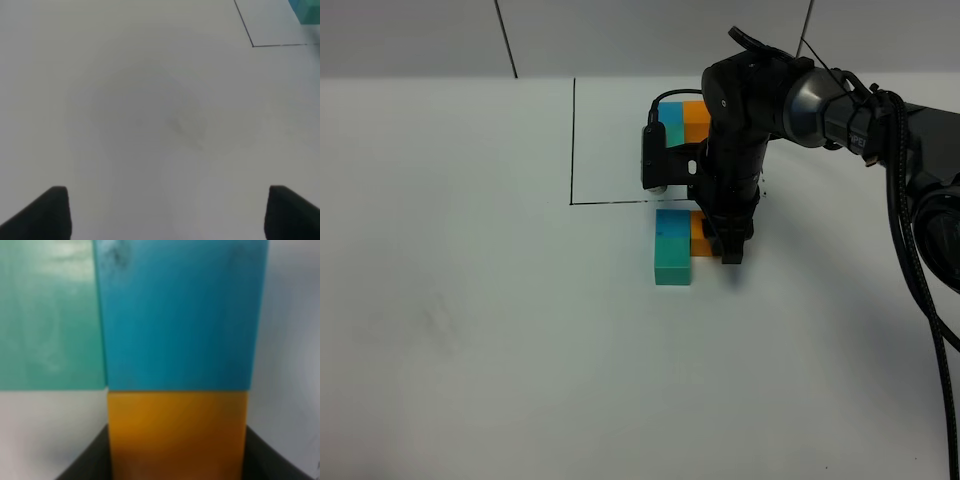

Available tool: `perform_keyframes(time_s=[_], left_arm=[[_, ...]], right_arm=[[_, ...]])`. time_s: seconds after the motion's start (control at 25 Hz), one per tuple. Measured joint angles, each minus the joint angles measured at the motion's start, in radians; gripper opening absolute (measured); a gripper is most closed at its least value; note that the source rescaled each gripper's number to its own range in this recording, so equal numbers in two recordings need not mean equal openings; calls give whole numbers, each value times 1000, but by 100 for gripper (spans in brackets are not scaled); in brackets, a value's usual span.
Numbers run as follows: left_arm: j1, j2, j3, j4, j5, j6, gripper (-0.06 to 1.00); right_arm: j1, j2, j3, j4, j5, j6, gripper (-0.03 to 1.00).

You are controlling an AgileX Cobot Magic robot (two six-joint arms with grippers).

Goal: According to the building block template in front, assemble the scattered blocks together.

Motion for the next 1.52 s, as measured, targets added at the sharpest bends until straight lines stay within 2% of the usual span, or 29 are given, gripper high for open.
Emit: perform_keyframes(time_s=[0.32, 0.4, 0.44, 0.68, 0.76, 0.84, 1.0, 1.16, 1.28, 1.4, 1.52], left_arm=[[0, 0, 0, 0, 0, 0, 68], [0, 0, 0, 0, 0, 0, 68], [0, 0, 0, 0, 0, 0, 68], [0, 0, 0, 0, 0, 0, 68], [0, 0, 0, 0, 0, 0, 68], [0, 0, 0, 0, 0, 0, 68], [0, 0, 0, 0, 0, 0, 68], [0, 0, 0, 0, 0, 0, 68], [0, 0, 0, 0, 0, 0, 68], [0, 0, 0, 0, 0, 0, 68], [0, 0, 0, 0, 0, 0, 68]], right_arm=[[0, 0, 0, -3, 0, -2, 0], [0, -2, 0, -12, -3, -3, 5], [1, -3, 1, -22, -7, -4, 10], [-2, -72, 8, -43, 6, 44, 64], [-17, -108, 8, -7, 30, 102, 77], [-50, -131, 8, 48, 70, 166, 85], [-167, -164, 8, 154, 149, 348, 89], [-296, -201, 10, 235, 152, 541, 89], [-383, -254, 49, 305, 139, 605, 89], [-464, -340, 182, 341, 69, 632, 89], [-542, -457, 366, 342, -75, 686, 89]])
